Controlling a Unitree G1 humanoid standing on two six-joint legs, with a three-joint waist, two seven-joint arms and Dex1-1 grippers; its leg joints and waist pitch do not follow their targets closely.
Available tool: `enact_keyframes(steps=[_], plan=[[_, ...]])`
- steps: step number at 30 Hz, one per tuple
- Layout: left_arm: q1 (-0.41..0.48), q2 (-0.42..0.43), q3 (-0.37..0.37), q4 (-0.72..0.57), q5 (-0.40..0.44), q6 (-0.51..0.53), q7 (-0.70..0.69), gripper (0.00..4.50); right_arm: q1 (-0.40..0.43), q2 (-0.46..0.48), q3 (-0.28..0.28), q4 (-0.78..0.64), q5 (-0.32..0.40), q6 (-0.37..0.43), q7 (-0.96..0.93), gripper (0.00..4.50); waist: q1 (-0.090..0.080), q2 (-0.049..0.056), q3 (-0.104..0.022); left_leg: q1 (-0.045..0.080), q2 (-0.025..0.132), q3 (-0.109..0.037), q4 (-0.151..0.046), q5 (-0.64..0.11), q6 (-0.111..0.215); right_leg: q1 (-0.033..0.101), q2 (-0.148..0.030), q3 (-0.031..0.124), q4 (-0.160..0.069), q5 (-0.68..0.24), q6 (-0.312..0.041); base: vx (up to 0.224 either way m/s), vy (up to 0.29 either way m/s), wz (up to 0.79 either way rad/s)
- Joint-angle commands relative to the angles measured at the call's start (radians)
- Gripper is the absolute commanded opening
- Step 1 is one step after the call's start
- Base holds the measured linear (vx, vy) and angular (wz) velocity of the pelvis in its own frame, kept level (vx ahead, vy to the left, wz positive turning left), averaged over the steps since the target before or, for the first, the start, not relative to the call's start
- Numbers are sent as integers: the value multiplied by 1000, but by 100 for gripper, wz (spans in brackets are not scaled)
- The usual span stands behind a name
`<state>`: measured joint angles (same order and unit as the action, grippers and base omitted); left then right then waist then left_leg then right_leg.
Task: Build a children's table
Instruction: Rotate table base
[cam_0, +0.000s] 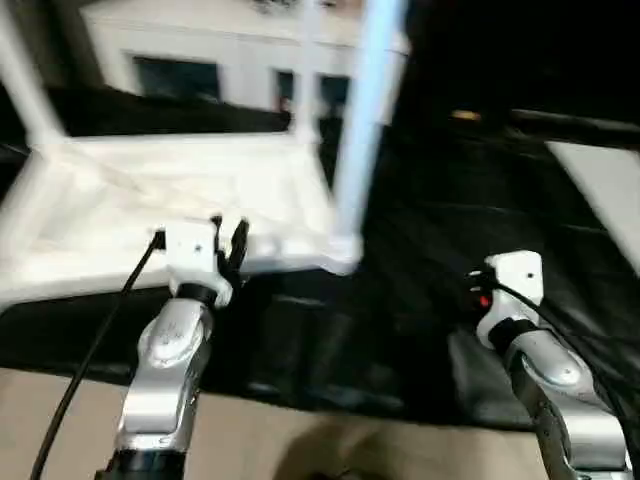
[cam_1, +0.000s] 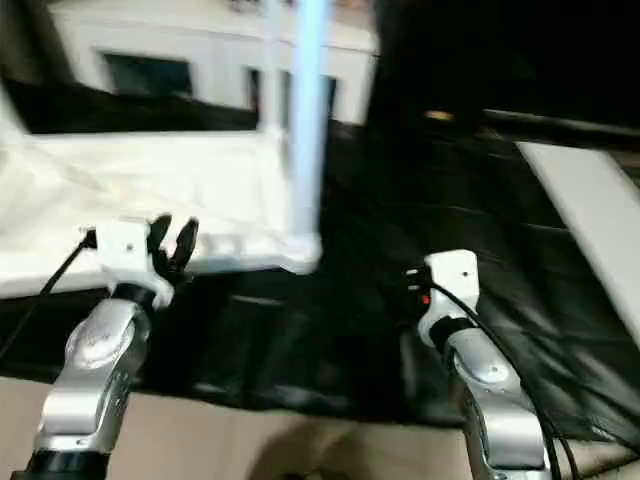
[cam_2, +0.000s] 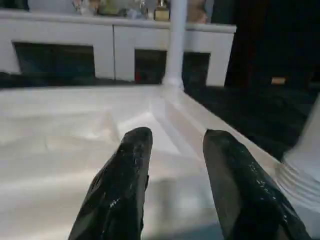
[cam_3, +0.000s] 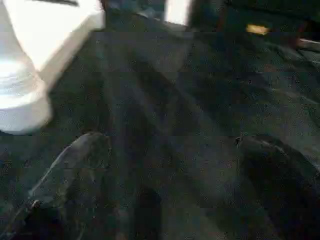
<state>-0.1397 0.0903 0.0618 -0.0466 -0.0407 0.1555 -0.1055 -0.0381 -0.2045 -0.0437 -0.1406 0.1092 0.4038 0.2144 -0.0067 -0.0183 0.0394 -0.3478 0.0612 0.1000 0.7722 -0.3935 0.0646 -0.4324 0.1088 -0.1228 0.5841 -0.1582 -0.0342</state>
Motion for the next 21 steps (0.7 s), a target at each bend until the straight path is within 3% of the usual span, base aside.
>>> enact_keyframes(steps=[1, 2, 3, 4, 5, 6, 7, 8, 9, 10, 11, 12, 13, 14, 15, 16, 17, 18, 19, 20, 21], plan=[[-10, 1, -6, -37, 13, 36, 6, 197, -19, -6, 1, 6, -16, 24, -13, 450, 4, 24, -51, 15, 284, -136, -188, 409, 282, -85, -182, 55, 205, -297, 163, -78, -137, 0], [-11, 0, 0, -43, -4, 20, -3, 197, -23, -5, 15, 6, -19, 3, 0, 450, 6, 16, -54, 11, 229, -95, -168, 411, 336, -97, -184, 66, 213, -203, 115, -111, -132, 21], [-11, -2, 2, -46, -10, 13, -6, 197, -24, -6, 20, 6, -20, -4, 4, 450, 4, 10, -50, -15, 121, -63, -165, 338, 361, -37, -188, 85, 131, -101, 57, -111, -132, 21], [-12, -2, 3, -48, -6, 11, -2, 197, -27, -4, 26, 6, -17, -7, 10, 450, 3, -25, -58, -28, 71, -56, -137, 192, 248, 27, -240, 134, 36, -130, 67, -130, -188, -14], [-12, 0, 2, -52, 3, 18, 7, 197, -32, 0, 37, 6, -12, -9, 16, 450, 25, -14, -50, -76, 89, -64, -135, 185, 98, 84, -345, 148, -19, -189, -1, -157, -230, -18], [-12, 0, 2, -52, 3, 18, 7, 197, -32, 0, 37, 6, -12, -9, 16, 450, 34, -20, -48, -59, 101, -58, -141, 120, 36, 79, -342, 141, -25, -272, -12, -157, -230, -18], [-11, 1, 1, -54, 4, 22, 9, 197, -37, 6, 44, 5, -6, -9, 21, 450, 40, -34, -41, -29, 104, -38, -167, -23, -35, 77, -318, 132, -45, -490, -16, -122, -225, 5], [-10, 2, -1, -57, 5, 27, 9, 197, -41, 11, 48, 5, 3, -7, 25, 450, 40, -38, -34, -17, 100, -25, -175, -80, -50, 71, -307, 129, -60, -627, -2, -46, -204, 15], [-7, 4, -4, -61, 4, 29, 4, 197, -43, 4, 65, 4, -7, -10, 36, 450, 39, -36, -22, 14, 94, -3, -175, -139, -68, 55, -300, 118, -101, -887, 19, -46, -204, 15], [-4, 5, -7, -63, 3, 31, 0, 197, -45, -2, 78, 4, -15, -13, 43, 450, 32, -29, -14, 34, 96, 9, -173, -175, -68, 61, -299, 98, -125, -1015, 16, -47, -166, 9], [-3, 7, -11, -69, 5, 35, 2, 197, -49, -6, 94, 6, -30, -9, 47, 450, 28, -21, -12, 52, 102, 15, -180, -221, -73, 68, -285, 69, -136, -1037, 16, -70, -113, 2], [-2, 7, -12, -73, 3, 38, 3, 197, -53, -4, 98, 9, -35, -9, 45, 450, 23, -16, -4, 61, 106, 17, -188, -264, -77, 68, -272, 49, -143, -1018, 20, -70, -113, 2], [-1, 6, -12, -74, 2, 39, 3, 197, -54, -3, 98, 10, -35, -10, 45, 450, 29, 16, -4, -11, 107, -12, -216, -331, -63, 156, -298, -36, -138, -977, 68, -6, -57, 23], [-2, 7, -13, -75, 6, 41, 4, 197, -58, -2, 100, 14, -33, -10, 46, 450, 16, 15, 3, -42, 115, -19, -245, -391, -71, 185, -281, -61, -104, -908, 74, 16, -30, 47], [-1, 9, -16, -76, 7, 41, -1, 197, -61, 0, 101, 18, -34, -19, 44, 450, 17, 45, -14, -91, 101, -49, -291, -473, -61, 262, -219, -25, 49, -584, 51, 16, -30, 47], [-2, 10, -18, -76, 10, 41, -4, 197, -64, 5, 100, 20, -32, -23, 40, 450, 1, 23, -5, -33, 86, -69, -270, -420, -39, 199, -235, 5, -15, -539, 31, 3, -64, 64], [-2, 11, -21, -77, 9, 40, -6, 197, -67, 7, 102, 19, -33, -31, 40, 450, 24, -7, 4, -9, 71, -34, -169, -258, -57, 172, -340, 10, -146, -905, 16, 14, -75, 81], [-3, 10, -20, -75, 3, 40, -9, 197, -68, 5, 106, 18, -33, -36, 46, 450, 24, -20, 10, 27, 74, -10, -94, -156, -48, 144, -385, 2, -198, -1054, -2, 14, -75, 81], [-5, 13, -22, -74, 7, 41, -8, 197, -67, 8, 105, 18, -28, -36, 49, 450, 13, -7, 12, 75, 103, 12, -79, -62, -59, 128, -371, 35, -201, -1111, -66, -11, -25, 51], [-5, 16, -24, -75, 10, 42, -8, 197, -66, 10, 104, 18, -24, -35, 50, 450, 40, 9, 5, 40, 130, 17, -169, -73, -74, 189, -310, 16, -148, -912, -96, 76, 21, 15], [-7, 16, -22, -72, 7, 44, -9, 197, -66, 15, 100, 19, -20, -33, 46, 450, 36, 12, 7, 53, 147, 11, -213, -155, -86, 169, -265, 0, -122, -795, -95, 76, 21, 15]])
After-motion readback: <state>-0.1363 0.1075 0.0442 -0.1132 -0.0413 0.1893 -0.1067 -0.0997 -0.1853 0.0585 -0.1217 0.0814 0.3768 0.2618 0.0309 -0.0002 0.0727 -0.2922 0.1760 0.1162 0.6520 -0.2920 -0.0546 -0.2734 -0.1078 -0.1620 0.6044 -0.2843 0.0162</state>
